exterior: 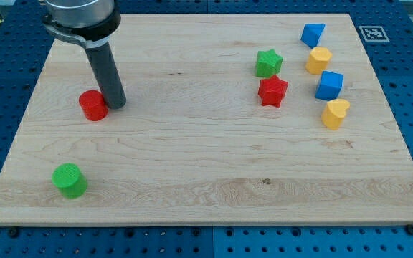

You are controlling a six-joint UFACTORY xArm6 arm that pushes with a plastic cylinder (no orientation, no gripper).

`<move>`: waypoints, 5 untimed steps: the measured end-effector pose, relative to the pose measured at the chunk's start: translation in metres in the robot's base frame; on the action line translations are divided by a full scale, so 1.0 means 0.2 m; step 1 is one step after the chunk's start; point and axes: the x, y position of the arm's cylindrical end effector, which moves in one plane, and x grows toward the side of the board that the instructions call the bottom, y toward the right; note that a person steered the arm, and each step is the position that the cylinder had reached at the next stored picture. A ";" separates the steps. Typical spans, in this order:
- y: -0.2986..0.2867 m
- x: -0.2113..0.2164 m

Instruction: Place the yellow heart above the green circle

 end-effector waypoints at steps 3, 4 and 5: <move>1.02 0.37; 1.51 0.37; 1.91 0.39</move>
